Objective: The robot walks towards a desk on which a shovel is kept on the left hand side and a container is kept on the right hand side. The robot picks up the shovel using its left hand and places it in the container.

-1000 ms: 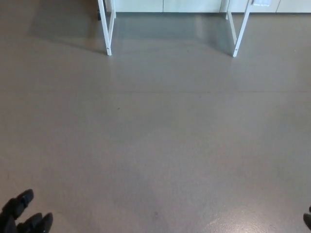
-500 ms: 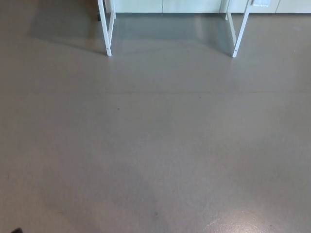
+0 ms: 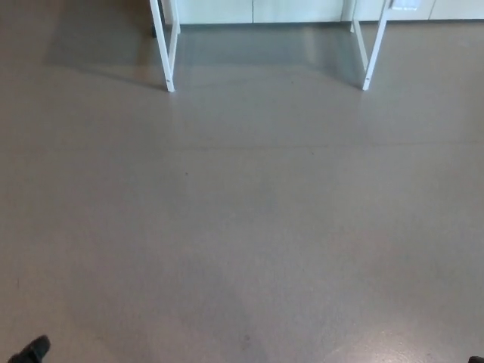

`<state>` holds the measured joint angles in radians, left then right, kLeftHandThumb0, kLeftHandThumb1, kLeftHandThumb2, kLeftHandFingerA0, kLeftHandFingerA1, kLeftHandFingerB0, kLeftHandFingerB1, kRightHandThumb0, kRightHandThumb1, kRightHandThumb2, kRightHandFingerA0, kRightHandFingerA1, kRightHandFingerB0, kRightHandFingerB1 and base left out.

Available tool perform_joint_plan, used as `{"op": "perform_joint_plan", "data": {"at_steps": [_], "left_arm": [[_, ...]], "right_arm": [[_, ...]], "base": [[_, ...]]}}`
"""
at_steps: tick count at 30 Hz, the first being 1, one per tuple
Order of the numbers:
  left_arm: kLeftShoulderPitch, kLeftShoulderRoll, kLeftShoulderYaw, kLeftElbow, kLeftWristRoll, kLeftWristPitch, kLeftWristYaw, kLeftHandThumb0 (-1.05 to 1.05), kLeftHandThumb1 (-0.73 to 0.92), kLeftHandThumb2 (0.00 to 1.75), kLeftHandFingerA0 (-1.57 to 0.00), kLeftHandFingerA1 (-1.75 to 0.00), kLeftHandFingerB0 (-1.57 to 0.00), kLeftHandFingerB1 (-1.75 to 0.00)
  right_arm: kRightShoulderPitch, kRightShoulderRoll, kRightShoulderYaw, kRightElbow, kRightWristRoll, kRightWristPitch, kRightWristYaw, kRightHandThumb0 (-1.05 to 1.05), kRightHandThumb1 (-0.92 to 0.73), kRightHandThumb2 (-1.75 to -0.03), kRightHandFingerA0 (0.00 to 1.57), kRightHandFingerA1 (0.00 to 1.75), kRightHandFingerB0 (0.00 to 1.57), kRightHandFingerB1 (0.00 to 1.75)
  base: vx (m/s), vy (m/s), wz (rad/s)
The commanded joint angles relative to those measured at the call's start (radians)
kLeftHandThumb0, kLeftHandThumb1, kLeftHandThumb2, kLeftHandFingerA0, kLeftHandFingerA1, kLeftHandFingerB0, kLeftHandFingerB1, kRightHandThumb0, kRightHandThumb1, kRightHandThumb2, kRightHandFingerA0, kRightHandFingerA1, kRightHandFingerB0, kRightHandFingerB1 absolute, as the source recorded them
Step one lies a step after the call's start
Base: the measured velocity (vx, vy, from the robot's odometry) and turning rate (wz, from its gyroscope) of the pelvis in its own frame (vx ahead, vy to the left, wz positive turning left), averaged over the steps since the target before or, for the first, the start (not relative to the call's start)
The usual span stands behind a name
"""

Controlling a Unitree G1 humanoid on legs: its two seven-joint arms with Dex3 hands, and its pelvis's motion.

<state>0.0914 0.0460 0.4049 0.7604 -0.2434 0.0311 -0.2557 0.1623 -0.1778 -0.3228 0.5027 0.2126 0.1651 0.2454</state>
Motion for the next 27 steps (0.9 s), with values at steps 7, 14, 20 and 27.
{"op": "perform_joint_plan", "data": {"at_steps": [7,14,20,27], "left_arm": [[-0.12,0.085,0.054,0.364,0.045,-0.211,0.238,-0.07,0.54,0.99,-0.18,-0.56,-0.06,-0.48],[-0.115,0.124,-0.007,0.397,0.091,-0.266,0.241,-0.04,0.77,0.62,-0.26,-0.39,-0.17,-0.29],[-0.138,0.14,-0.029,0.404,0.087,-0.275,0.242,-0.07,0.73,0.62,-0.27,-0.41,-0.16,-0.29],[-0.145,0.14,-0.046,0.411,0.085,-0.286,0.236,-0.05,0.5,0.96,-0.18,-0.54,-0.07,-0.47]], "right_arm": [[-0.146,-0.04,-0.055,0.384,-0.034,-0.218,-0.131,0.01,-0.58,-0.55,0.55,0.73,0.28,0.49],[-0.117,-0.107,-0.032,0.417,-0.089,-0.263,-0.174,-0.1,-0.35,-0.84,0.4,0.66,0.24,0.56],[-0.135,-0.127,0.025,0.499,-0.157,-0.35,-0.262,-0.22,-0.48,-0.54,0.5,0.5,0.36,0.41],[-0.16,-0.133,0.058,0.545,-0.169,-0.383,-0.274,-0.19,-0.49,-0.54,0.54,0.52,0.37,0.42]], "base": [[0.03,0.153,-0.11],[0.12,0.349,-0.05],[0.15,0.043,0.06],[0.16,-0.185,0.08]]}}
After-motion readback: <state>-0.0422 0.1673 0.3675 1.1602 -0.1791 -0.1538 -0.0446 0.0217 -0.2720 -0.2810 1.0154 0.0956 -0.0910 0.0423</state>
